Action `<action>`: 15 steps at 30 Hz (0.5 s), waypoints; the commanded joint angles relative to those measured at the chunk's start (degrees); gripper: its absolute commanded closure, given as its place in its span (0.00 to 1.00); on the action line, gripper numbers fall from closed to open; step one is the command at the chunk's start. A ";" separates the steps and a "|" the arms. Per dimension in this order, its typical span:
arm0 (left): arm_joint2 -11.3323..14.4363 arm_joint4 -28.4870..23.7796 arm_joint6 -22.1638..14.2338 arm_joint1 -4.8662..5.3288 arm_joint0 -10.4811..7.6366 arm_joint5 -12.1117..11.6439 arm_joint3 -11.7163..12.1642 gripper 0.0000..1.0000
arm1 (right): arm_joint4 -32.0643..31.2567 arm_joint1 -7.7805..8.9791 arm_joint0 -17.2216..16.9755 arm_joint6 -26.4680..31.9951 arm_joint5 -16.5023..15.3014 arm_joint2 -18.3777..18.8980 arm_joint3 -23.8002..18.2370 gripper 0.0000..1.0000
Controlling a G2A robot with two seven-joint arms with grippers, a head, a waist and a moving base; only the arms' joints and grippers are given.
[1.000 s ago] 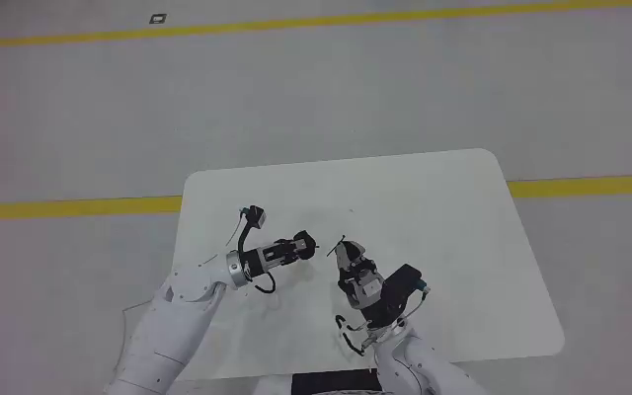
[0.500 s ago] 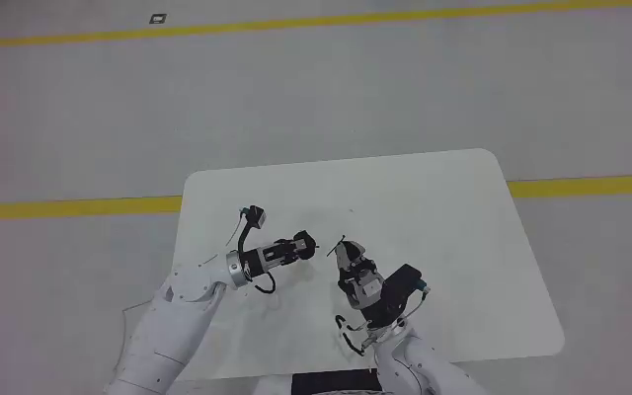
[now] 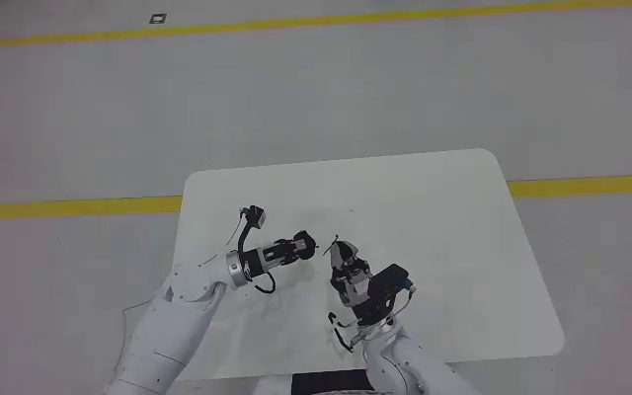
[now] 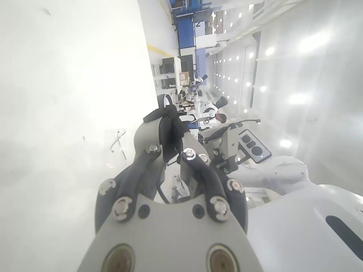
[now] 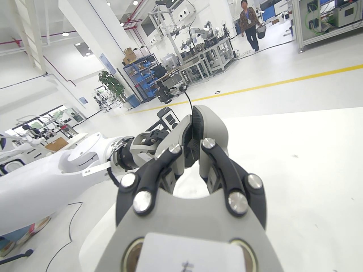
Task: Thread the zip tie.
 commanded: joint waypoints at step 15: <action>0.00 0.00 0.00 0.00 0.00 0.00 0.00 1.00 | 0.41 -1.03 1.07 -0.53 1.70 -0.83 1.54 1.00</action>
